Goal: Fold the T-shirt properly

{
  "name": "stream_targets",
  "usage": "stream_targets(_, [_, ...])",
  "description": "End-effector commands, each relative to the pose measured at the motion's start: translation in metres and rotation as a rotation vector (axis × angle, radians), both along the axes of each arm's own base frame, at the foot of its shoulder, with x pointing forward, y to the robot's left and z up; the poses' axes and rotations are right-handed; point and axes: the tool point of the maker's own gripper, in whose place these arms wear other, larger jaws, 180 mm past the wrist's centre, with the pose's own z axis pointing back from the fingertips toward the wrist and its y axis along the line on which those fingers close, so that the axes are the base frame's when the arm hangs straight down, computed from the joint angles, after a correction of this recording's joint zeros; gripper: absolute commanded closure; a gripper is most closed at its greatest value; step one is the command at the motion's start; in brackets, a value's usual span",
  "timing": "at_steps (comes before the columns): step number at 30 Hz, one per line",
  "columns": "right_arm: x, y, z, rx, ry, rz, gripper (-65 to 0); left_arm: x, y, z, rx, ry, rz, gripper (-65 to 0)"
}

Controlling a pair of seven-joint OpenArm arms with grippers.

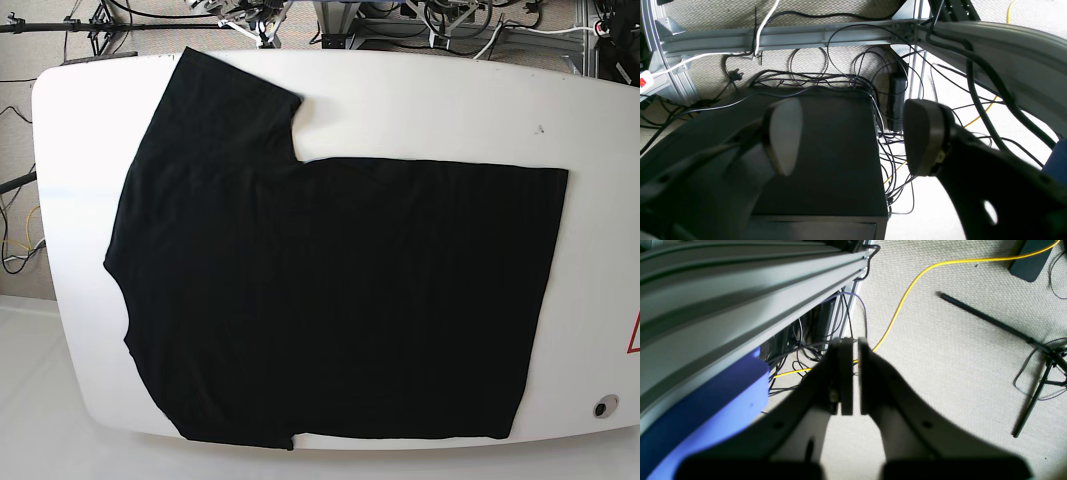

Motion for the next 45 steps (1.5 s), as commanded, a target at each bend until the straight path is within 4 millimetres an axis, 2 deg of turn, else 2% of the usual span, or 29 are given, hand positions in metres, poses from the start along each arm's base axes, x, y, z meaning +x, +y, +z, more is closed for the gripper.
stream_targets(1, [0.001,-0.029,0.000,-0.032,-0.007,0.007,-1.6,-0.029,0.039,0.005,0.019,0.033,0.054,-40.1])
stream_targets(9, [0.001,-0.033,-0.001,-0.041,-0.007,0.000,-1.9,-0.024,0.026,0.005,-0.089,0.025,0.099,-39.7])
stream_targets(13, [-0.003,-0.046,-0.001,-0.062,-0.001,-0.023,-2.3,-0.026,0.024,0.007,-0.133,0.022,0.107,-40.1])
stream_targets(17, [-0.006,-0.056,0.000,-0.078,0.002,-0.038,-2.6,-0.028,0.034,0.010,-0.124,0.009,0.139,-40.2])
stream_targets(23, [-0.006,-0.072,0.001,-0.106,-0.005,-0.075,-2.5,-0.043,0.065,0.015,-0.038,0.010,0.144,-41.4])
stream_targets(25, [-0.007,-0.075,0.001,-0.113,-0.003,-0.079,-2.5,-0.047,0.066,0.016,-0.033,0.014,0.142,-41.4])
stream_targets(27, [-0.006,-0.066,0.000,-0.094,0.005,-0.052,-2.5,-0.038,0.047,0.012,-0.068,-0.001,0.129,-41.3])
stream_targets(33, [-0.009,-0.062,0.000,-0.095,0.005,-0.045,-2.1,-0.034,0.035,0.008,-0.059,0.004,0.120,-41.9])
stream_targets(39, [-0.009,-0.062,0.000,-0.096,0.005,-0.049,-2.1,-0.035,0.032,0.007,-0.063,0.005,0.122,-42.0])
stream_targets(41, [-0.010,-0.063,0.000,-0.096,0.007,-0.058,-2.0,-0.040,0.042,0.008,-0.048,0.017,0.141,-42.6])
stream_targets(45, [-0.010,-0.062,0.000,-0.092,0.005,-0.075,-2.0,-0.042,0.043,0.009,-0.063,0.023,0.164,-42.6])
